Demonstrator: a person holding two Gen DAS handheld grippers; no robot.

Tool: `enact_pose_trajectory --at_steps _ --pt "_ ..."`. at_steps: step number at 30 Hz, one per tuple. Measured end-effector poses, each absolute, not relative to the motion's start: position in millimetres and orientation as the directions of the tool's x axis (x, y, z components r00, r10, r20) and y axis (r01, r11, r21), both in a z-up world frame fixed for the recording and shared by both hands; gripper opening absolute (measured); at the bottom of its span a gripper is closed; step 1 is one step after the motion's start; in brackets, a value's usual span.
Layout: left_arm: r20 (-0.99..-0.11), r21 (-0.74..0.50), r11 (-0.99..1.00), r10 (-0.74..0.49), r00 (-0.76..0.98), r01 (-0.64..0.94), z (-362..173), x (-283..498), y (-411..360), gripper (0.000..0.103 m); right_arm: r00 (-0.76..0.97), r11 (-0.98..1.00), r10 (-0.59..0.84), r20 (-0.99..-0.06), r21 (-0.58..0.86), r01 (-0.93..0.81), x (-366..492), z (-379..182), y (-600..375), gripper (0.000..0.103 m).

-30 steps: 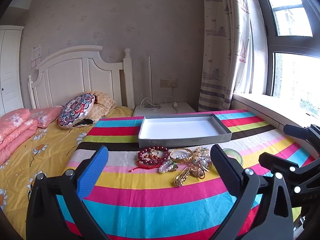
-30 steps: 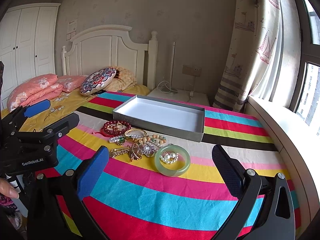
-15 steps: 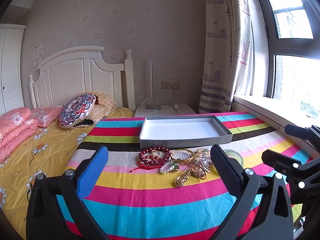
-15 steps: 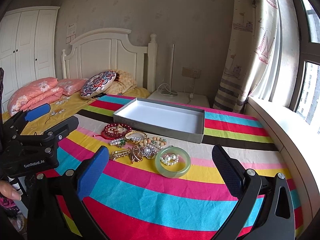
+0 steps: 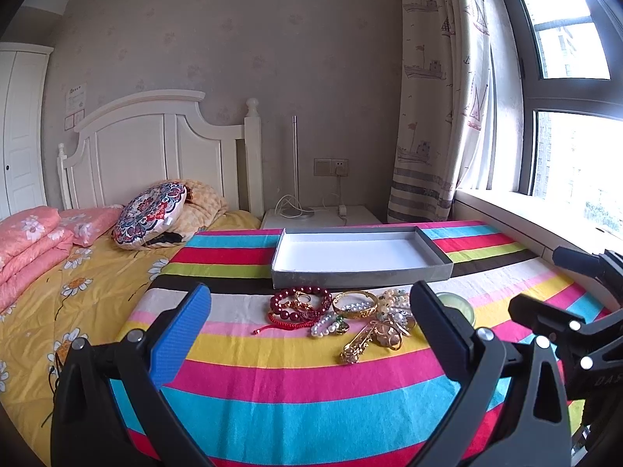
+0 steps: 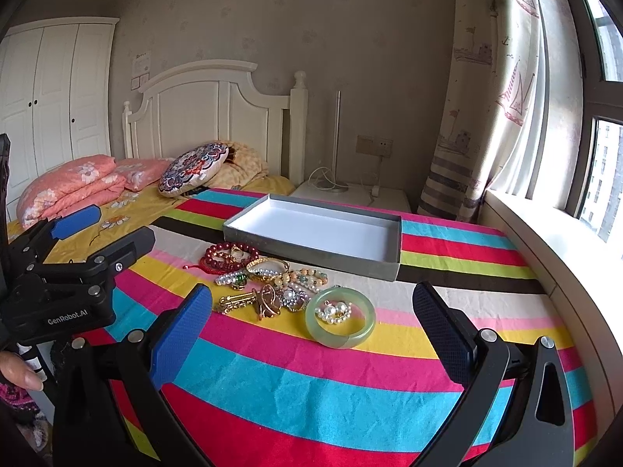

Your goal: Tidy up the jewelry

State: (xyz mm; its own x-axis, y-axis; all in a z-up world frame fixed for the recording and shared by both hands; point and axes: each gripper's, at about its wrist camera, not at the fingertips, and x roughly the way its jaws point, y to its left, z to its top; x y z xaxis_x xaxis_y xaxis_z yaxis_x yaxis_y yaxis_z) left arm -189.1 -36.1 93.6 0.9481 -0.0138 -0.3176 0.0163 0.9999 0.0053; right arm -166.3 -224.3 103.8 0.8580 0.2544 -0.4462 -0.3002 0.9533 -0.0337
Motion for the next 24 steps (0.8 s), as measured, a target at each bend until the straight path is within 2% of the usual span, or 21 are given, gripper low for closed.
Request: enact_pose_trajectory --at_steps 7,15,24 --pt "-0.345 0.018 1.0 -0.006 0.939 0.013 81 -176 -37 0.101 0.827 0.955 0.249 -0.504 -0.014 -0.296 -146 76 -224 0.099" --pt "-0.419 0.029 1.0 0.002 0.908 0.011 59 -145 -37 0.101 0.778 0.958 0.239 -0.581 0.009 -0.288 -109 50 -232 0.099" --pt "-0.513 0.007 0.998 -0.05 0.857 0.063 43 -119 -31 0.101 0.663 0.959 0.202 -0.721 0.007 -0.284 -70 25 -238 0.099"
